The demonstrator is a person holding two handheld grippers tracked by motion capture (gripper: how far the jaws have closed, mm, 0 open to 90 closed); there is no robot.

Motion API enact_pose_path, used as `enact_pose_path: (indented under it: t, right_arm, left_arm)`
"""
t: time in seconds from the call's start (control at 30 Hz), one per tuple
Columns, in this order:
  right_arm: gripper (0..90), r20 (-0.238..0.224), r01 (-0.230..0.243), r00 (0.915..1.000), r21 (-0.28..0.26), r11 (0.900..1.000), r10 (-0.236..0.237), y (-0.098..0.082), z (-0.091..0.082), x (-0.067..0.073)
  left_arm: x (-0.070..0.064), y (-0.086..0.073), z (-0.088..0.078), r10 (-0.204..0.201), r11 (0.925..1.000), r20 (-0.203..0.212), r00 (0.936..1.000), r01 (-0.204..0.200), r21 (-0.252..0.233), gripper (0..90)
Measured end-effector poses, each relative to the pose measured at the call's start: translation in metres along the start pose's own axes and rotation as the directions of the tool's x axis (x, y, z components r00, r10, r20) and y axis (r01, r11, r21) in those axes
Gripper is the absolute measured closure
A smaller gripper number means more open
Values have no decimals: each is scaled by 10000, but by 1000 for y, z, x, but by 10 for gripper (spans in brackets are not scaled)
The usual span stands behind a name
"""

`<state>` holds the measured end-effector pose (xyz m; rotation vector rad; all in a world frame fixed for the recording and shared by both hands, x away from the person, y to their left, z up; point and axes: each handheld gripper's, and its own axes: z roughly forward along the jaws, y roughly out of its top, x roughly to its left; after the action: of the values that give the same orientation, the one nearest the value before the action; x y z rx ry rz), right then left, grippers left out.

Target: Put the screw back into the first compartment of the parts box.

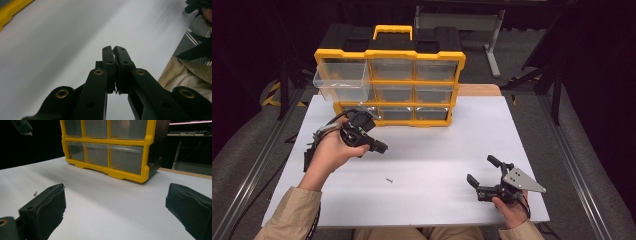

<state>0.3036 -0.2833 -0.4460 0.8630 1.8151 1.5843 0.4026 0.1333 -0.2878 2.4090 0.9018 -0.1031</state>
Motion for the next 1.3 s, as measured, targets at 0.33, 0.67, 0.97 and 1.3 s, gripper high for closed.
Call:
enact_pose_path:
  t: [0.33, 0.67, 0.97, 1.3]
  right_arm:
    - [32, 6, 16, 10000, 0, 10000, -16, 0, 0, 0]
    - [32, 4, -11, 10000, 8, 10000, 11, 0, 0, 0]
    - [32, -14, -16, 10000, -4, 10000, 16, 0, 0, 0]
    - [32, -16, 9, 10000, 22, 10000, -9, 0, 0, 0]
  left_arm:
    - [-11, 27, -50, 41, 9999, -249, 9997, -44, -104, 876]
    - [-15, 51, -88, -73, 9995, -512, 9987, 57, -308, 876]
    - [-12, 67, -110, -297, 9983, -738, 9968, 259, -518, 876]
    - [-3, 82, -132, -781, 9949, -1430, 9866, 679, -745, 876]
